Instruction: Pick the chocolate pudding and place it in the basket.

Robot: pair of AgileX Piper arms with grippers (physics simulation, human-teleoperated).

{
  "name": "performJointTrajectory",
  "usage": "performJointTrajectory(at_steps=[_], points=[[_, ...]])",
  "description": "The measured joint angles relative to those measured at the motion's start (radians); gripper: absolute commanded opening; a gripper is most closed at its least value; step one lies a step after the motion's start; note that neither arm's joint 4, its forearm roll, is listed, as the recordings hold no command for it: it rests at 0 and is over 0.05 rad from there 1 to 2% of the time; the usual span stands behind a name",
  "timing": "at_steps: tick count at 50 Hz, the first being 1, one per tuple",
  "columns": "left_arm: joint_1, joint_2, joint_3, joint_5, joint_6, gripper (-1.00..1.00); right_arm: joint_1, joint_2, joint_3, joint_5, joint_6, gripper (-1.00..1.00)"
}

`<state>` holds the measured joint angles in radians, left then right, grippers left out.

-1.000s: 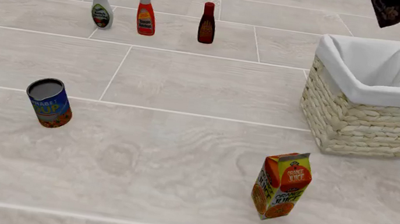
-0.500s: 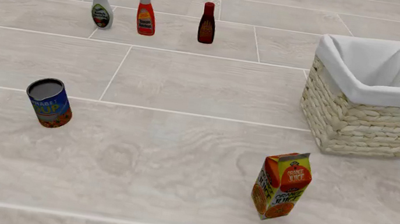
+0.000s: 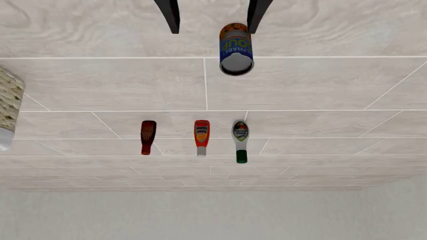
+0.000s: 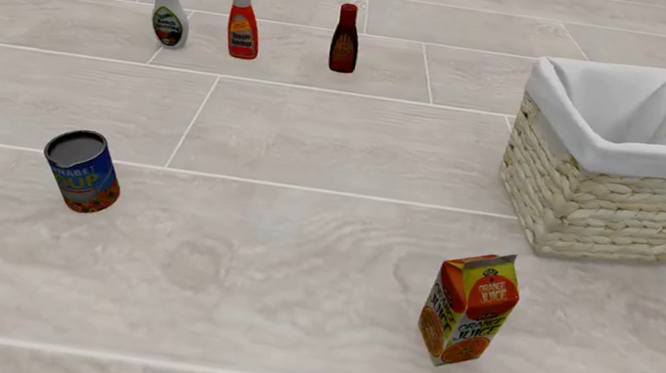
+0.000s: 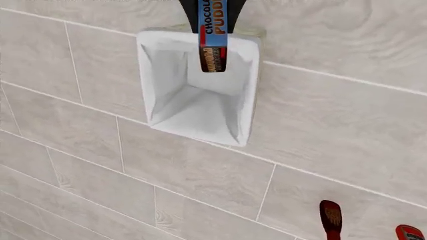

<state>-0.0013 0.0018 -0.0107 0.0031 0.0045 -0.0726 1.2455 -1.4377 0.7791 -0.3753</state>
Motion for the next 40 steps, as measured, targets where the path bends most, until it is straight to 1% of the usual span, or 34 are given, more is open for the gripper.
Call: performJointTrajectory(at_steps=[9,31,40], points=[[0.000,0.000,0.000,0.000,0.000,1.00,-0.007,0.025,-0.019,0.005,-0.002,-1.00],[0.000,0.000,0.000,0.000,0.000,1.00,-0.024,0.145,-0.154,0.057,-0.028,-1.00],[0.000,0.000,0.000,0.000,0.000,1.00,-0.028,0.208,-0.212,0.093,-0.044,-1.00]])
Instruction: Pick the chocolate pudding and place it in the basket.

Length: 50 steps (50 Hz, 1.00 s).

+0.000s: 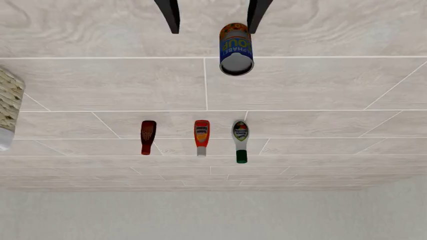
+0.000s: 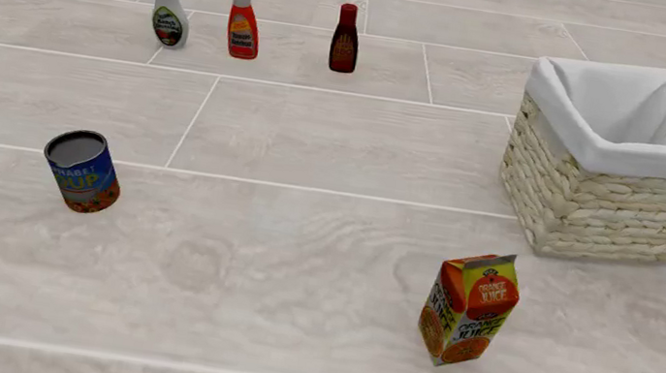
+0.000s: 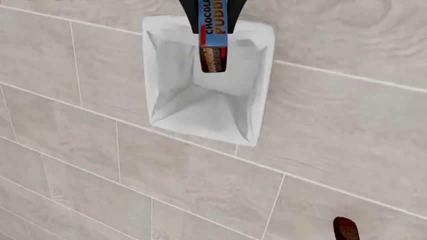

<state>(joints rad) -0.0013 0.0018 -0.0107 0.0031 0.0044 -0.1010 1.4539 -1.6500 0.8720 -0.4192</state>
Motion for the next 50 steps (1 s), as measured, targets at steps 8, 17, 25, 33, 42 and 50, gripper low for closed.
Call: performJointTrajectory(at_steps=[8,17,25,33,42,50], points=[[0.000,0.000,0.000,0.000,0.000,1.00,-0.010,0.062,-0.065,0.047,-0.023,-1.00],[0.000,0.000,0.000,0.000,0.000,1.00,-0.027,0.129,-0.151,0.104,-0.055,-1.00],[0.000,0.000,0.000,0.000,0.000,1.00,-0.039,0.186,-0.227,0.157,-0.083,-1.00],[0.000,0.000,0.000,0.000,0.000,1.00,-0.045,0.249,-0.314,0.211,-0.102,-1.00],[0.000,0.000,0.000,0.000,0.000,1.00,-0.047,0.323,-0.436,0.278,-0.119,-1.00],[0.000,0.000,0.000,0.000,0.000,1.00,-0.046,0.372,-0.506,0.311,-0.134,-1.00]])
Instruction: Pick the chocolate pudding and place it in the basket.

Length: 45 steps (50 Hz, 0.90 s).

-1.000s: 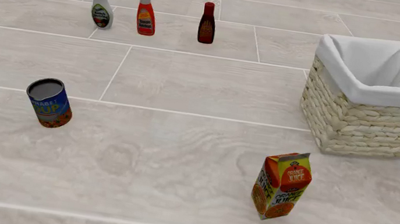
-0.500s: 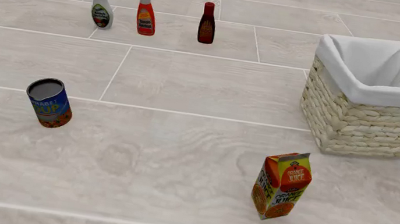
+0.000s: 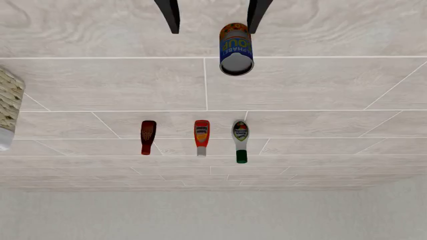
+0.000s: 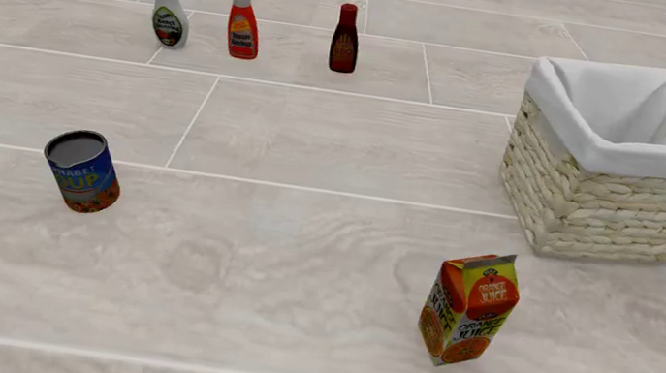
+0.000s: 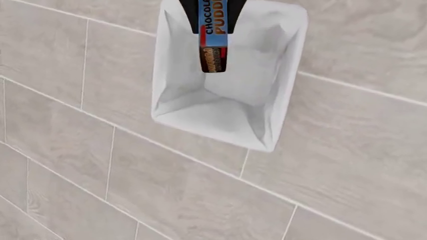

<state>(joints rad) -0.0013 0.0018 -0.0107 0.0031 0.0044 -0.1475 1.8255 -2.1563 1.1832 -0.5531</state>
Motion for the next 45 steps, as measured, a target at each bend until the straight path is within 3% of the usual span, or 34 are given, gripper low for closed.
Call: performJointTrajectory(at_steps=[45], points=[[0.000,0.000,0.000,0.000,0.000,1.00,-0.003,0.202,-0.155,0.027,-0.032,-1.00]])
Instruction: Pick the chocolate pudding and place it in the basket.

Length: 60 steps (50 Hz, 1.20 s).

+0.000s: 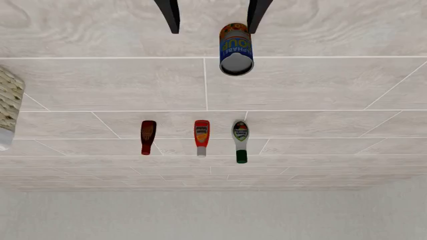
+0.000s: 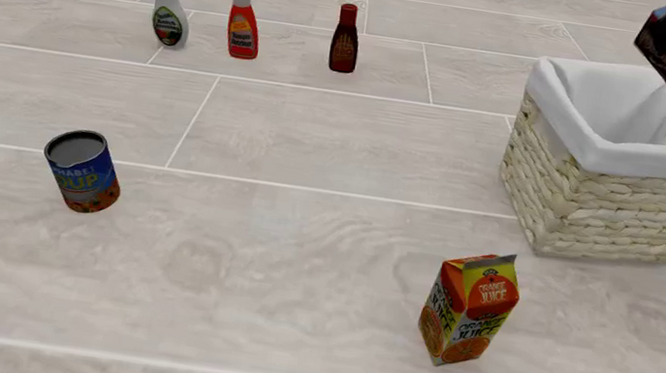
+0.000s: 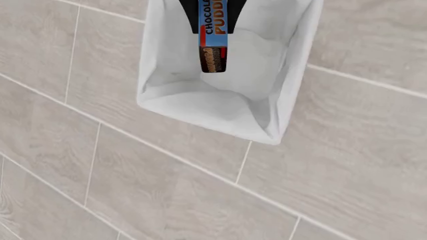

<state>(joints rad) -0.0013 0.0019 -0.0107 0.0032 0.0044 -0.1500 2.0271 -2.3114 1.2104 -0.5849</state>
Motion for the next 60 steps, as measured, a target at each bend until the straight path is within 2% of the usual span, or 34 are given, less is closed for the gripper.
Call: performJointTrajectory(at_steps=[35,60], points=[[0.000,0.000,0.000,0.000,0.000,1.00,-0.009,0.052,0.036,0.000,-0.040,-1.00],[0.000,0.000,0.000,0.000,0.000,1.00,-0.012,0.104,0.016,0.000,-0.047,-1.00]])
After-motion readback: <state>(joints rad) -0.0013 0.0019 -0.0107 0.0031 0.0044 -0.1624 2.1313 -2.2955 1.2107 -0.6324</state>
